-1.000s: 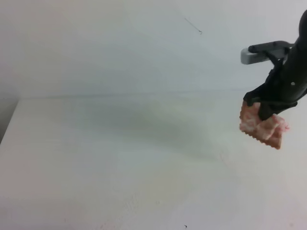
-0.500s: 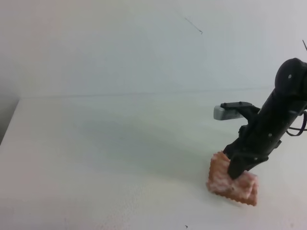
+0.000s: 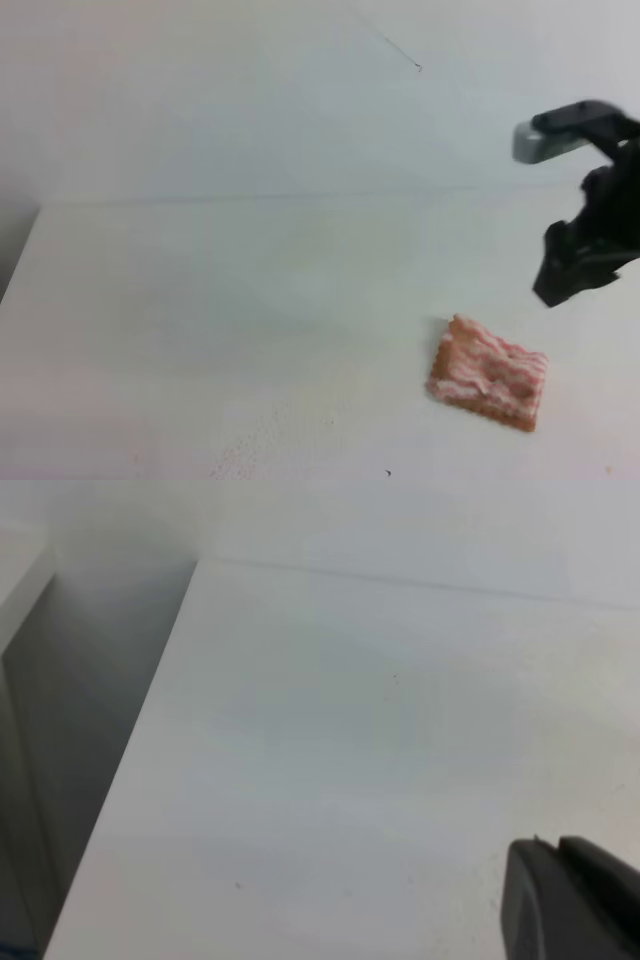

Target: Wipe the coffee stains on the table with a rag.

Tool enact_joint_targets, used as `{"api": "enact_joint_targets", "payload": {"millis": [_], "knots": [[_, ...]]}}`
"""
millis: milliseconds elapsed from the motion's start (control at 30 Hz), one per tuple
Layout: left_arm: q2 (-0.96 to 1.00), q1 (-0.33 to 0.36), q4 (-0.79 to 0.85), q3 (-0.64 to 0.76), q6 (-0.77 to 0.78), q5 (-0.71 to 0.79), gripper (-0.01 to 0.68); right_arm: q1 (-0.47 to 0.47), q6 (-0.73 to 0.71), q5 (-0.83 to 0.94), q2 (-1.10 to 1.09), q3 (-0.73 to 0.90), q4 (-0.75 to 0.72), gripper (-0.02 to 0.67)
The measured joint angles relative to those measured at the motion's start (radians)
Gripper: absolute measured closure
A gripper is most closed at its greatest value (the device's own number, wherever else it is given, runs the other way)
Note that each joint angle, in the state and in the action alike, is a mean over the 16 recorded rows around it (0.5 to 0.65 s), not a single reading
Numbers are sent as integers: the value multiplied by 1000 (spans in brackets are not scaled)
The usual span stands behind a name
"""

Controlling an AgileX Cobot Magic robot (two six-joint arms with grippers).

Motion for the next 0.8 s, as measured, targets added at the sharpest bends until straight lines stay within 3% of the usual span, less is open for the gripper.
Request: {"api": "enact_joint_targets", "payload": {"millis": [100,233,500,633,800], "knots": [[-2,0,0,3,0,0,672,0,41,-1,-152,27,-40,225],[-3,0,0,5,0,-1,672,0,104,-39,-378,109,-80,336],[-3,0,0,5,0,-1,672,0,259,-210,-906,437,-181,555],[-3,0,0,5,0,-1,672,0,337,-306,-1179,627,-252,619],[-3,0,1,5,0,-1,672,0,423,-377,-1455,816,-334,644]]}}
